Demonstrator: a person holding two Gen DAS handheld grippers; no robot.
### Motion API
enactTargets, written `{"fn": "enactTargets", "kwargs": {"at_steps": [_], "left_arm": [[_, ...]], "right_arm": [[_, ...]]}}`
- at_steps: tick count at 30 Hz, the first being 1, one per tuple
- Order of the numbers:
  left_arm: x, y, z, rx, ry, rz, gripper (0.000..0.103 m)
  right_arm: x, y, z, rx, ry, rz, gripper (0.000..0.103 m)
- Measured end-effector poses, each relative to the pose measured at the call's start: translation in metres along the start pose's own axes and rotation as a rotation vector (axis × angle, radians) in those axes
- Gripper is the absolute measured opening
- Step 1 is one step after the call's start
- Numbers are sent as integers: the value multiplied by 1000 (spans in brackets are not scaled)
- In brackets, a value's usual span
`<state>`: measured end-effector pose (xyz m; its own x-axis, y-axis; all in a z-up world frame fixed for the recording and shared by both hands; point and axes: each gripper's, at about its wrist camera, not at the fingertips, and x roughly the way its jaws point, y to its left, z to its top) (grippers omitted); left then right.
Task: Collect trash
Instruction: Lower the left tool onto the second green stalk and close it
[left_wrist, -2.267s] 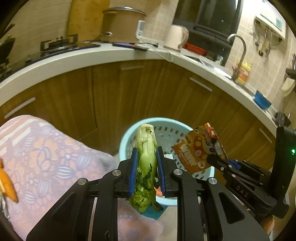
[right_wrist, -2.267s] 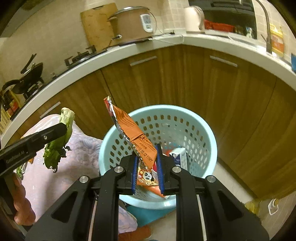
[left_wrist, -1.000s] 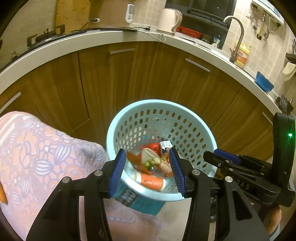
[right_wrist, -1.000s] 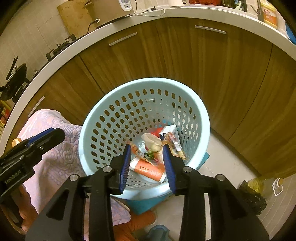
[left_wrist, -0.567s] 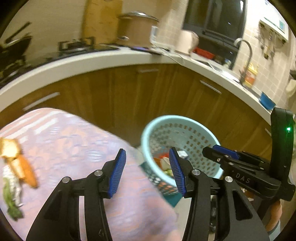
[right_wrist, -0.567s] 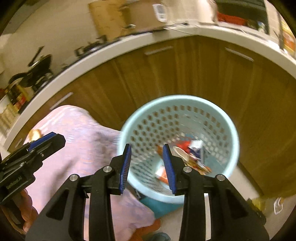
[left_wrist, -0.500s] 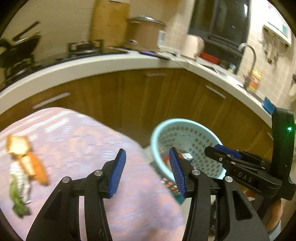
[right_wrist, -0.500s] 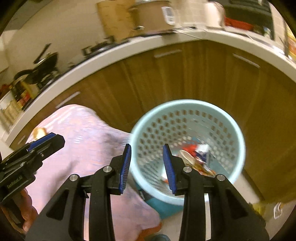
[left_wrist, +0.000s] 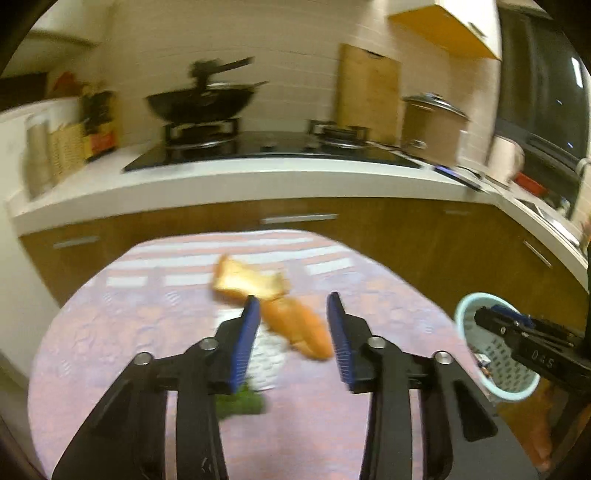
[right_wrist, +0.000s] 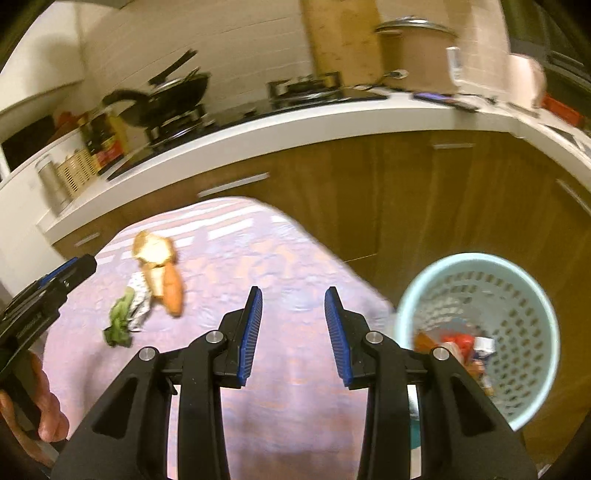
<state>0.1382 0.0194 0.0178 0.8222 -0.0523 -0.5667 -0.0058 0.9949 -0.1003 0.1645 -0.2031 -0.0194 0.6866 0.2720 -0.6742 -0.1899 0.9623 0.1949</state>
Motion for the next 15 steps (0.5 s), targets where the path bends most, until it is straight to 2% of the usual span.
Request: {"fn": "enactTargets", "kwargs": {"at_steps": [4, 7, 12, 15], "left_arm": [[15, 43, -8, -78, 64, 0, 34], [31, 63, -17, -118, 128, -51, 32], [54, 66, -27, -129, 197, -114, 28], [66, 65, -33, -115, 231, -79, 28]], "right_arm": [[28, 40, -4, -71, 47, 29, 32], [45, 64, -7, -101, 63, 55, 32], [66, 84, -11, -129, 74, 70, 32], [70, 86, -10, -126, 81, 79, 32]]}}
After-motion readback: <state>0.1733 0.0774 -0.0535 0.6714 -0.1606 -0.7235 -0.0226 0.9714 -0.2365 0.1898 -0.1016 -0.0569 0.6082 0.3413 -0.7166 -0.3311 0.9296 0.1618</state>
